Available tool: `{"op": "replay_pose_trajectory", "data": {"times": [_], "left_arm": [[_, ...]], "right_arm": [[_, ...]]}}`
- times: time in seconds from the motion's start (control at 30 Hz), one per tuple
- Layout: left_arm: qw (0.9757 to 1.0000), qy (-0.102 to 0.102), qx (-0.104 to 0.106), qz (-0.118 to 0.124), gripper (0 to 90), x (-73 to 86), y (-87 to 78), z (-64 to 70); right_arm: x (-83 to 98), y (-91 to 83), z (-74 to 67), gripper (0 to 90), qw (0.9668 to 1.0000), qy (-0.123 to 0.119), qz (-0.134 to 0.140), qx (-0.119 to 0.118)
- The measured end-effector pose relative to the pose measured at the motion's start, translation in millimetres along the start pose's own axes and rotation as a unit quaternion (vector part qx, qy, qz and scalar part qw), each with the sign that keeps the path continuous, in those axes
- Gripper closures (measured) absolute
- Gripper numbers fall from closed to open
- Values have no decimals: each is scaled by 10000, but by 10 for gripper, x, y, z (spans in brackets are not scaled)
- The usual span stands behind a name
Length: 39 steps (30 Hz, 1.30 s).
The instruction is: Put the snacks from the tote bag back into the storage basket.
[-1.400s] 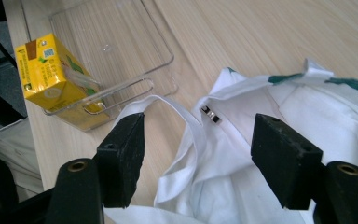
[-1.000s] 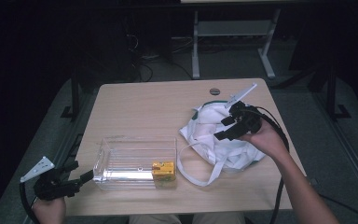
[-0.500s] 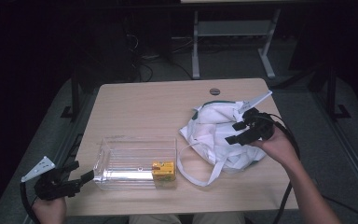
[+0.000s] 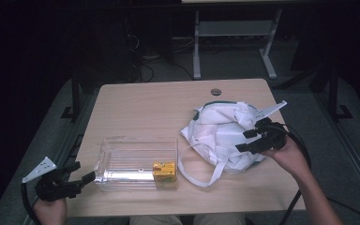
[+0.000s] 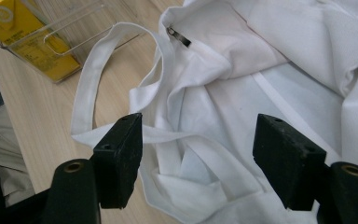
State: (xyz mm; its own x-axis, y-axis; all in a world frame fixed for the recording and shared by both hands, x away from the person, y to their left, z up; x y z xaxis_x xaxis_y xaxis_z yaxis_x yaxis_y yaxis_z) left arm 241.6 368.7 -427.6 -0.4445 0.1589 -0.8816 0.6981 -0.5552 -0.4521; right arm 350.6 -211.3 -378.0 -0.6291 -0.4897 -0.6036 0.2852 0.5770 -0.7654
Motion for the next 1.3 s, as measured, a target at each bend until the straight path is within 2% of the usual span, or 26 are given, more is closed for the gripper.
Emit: {"op": "replay_pose_trajectory", "data": {"times": [0.33,0.67,0.93,1.3], "left_arm": [[10000,6,2,-11,128,3,11,5],[10000,-5,0,-8,128,3,18,20],[10000,57,12,-34,128,-4,29,37],[9998,149,30,-89,128,-6,46,36]], "right_arm": [[326,-67,81,323,9994,287,174,38],[629,-111,144,322,9986,431,266,118],[919,-198,166,323,9974,550,422,185],[1211,-274,158,322,9949,767,609,259]]}}
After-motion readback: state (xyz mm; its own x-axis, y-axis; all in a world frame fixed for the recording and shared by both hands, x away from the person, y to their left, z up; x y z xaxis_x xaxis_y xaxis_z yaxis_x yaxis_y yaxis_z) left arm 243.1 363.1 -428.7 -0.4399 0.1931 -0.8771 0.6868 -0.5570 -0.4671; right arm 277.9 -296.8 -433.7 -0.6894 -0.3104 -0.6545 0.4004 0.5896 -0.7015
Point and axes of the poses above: each handheld gripper's, and its own axes: y roughly forward along the jaws, x roughly out of its underside, z roughly to its right, the point moved 3 cm from there along y, roughly forward along the jaws, and after that the axes turned 7 degrees about y, right-handed, at the moved point
